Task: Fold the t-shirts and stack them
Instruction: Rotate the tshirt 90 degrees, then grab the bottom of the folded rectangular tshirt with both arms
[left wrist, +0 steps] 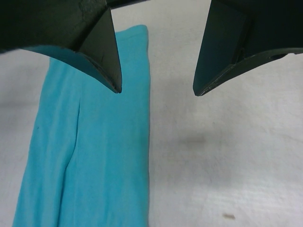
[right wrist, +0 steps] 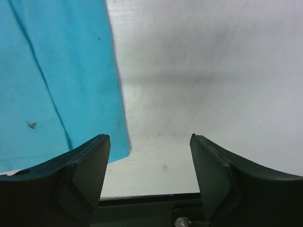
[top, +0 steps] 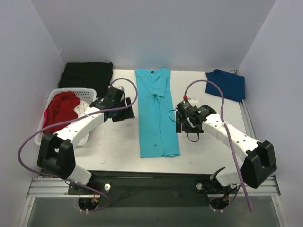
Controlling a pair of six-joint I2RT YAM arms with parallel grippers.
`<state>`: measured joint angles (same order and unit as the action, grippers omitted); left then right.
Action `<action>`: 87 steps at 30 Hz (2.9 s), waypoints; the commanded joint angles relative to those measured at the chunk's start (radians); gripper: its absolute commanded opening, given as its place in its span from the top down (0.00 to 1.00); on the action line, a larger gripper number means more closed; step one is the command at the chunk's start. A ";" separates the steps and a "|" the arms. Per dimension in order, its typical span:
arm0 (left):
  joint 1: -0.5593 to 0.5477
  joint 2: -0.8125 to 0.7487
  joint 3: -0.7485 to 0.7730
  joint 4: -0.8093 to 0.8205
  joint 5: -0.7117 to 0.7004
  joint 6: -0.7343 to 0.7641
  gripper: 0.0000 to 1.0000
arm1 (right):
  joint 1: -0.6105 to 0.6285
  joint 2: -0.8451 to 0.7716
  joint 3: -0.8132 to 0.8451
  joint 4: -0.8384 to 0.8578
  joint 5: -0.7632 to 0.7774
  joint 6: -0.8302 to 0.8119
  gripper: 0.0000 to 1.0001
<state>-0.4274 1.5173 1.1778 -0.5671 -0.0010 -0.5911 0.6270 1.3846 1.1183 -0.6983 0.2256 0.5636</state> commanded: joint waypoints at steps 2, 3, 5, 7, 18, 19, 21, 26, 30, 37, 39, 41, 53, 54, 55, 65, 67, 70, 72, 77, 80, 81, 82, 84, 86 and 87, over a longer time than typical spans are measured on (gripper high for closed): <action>-0.071 -0.094 -0.166 0.048 0.050 -0.134 0.27 | -0.032 -0.094 -0.159 0.031 -0.082 0.068 0.33; -0.094 -0.103 -0.200 0.059 0.059 -0.148 0.28 | -0.050 -0.116 -0.202 0.087 -0.132 0.094 0.34; -0.117 -0.123 -0.289 0.102 0.074 -0.194 0.27 | -0.101 -0.163 -0.292 0.129 -0.218 0.113 0.36; -0.143 -0.131 -0.332 0.148 0.107 -0.237 0.27 | -0.116 -0.185 -0.330 0.166 -0.268 0.117 0.37; -0.201 -0.154 -0.486 0.316 0.211 -0.418 0.28 | -0.130 -0.236 -0.500 0.336 -0.459 0.134 0.42; -0.206 -0.152 -0.495 0.323 0.219 -0.432 0.28 | -0.130 -0.231 -0.515 0.345 -0.479 0.136 0.43; -0.214 -0.137 -0.506 0.332 0.223 -0.459 0.29 | -0.130 -0.219 -0.529 0.377 -0.494 0.133 0.46; -0.238 -0.079 -0.515 0.306 0.197 -0.483 0.35 | -0.131 -0.177 -0.557 0.430 -0.529 0.140 0.50; -0.263 -0.071 -0.540 0.305 0.163 -0.496 0.39 | -0.130 -0.153 -0.565 0.460 -0.537 0.154 0.50; -0.292 -0.039 -0.544 0.305 0.170 -0.519 0.56 | -0.130 -0.090 -0.588 0.490 -0.557 0.168 0.55; -0.300 -0.037 -0.546 0.296 0.167 -0.526 0.58 | -0.131 -0.079 -0.601 0.508 -0.569 0.173 0.57; -0.312 -0.040 -0.549 0.280 0.161 -0.536 0.60 | -0.130 -0.068 -0.611 0.516 -0.577 0.177 0.58; -0.363 -0.012 -0.566 0.256 0.144 -0.569 1.00 | -0.124 -0.070 -0.649 0.508 -0.588 0.183 0.89; -0.363 -0.020 -0.561 0.221 0.133 -0.567 1.00 | -0.122 -0.078 -0.649 0.497 -0.583 0.183 1.00; -0.363 -0.041 -0.557 0.202 0.119 -0.566 1.00 | -0.119 -0.091 -0.649 0.488 -0.580 0.182 1.00; -0.366 -0.268 -0.596 0.001 0.062 -0.570 1.00 | -0.012 -0.209 -0.621 0.330 -0.575 0.170 1.00; -0.367 -0.320 -0.610 -0.028 0.062 -0.578 1.00 | 0.048 -0.252 -0.603 0.304 -0.556 0.176 1.00; -0.369 -0.393 -0.632 -0.062 0.067 -0.596 1.00 | 0.092 -0.301 -0.594 0.269 -0.560 0.191 1.00; -0.367 -0.428 -0.652 -0.079 0.070 -0.602 1.00 | 0.118 -0.321 -0.592 0.258 -0.571 0.202 1.00; -0.370 -0.503 -0.656 -0.108 0.076 -0.604 1.00 | 0.149 -0.354 -0.585 0.237 -0.575 0.213 1.00; -0.372 -0.511 -0.635 -0.120 0.065 -0.593 1.00 | 0.158 -0.361 -0.568 0.235 -0.563 0.213 1.00; -0.370 -0.510 -0.618 -0.129 0.059 -0.590 1.00 | 0.158 -0.361 -0.549 0.234 -0.556 0.211 1.00; -0.370 -0.503 -0.606 -0.132 0.052 -0.586 1.00 | 0.160 -0.354 -0.534 0.232 -0.549 0.203 1.00; -0.370 -0.493 -0.563 -0.146 0.016 -0.576 1.00 | 0.162 -0.343 -0.478 0.212 -0.508 0.190 1.00; -0.367 -0.471 -0.531 -0.148 0.003 -0.563 1.00 | 0.158 -0.314 -0.430 0.180 -0.474 0.159 1.00; -0.369 -0.461 -0.511 -0.139 -0.020 -0.555 1.00 | 0.157 -0.302 -0.372 0.168 -0.454 0.145 1.00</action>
<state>-0.7933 1.0405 0.5846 -0.6800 0.0555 -1.1778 0.7826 1.0580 0.6273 -0.4461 -0.3168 0.7536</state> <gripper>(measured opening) 0.027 0.042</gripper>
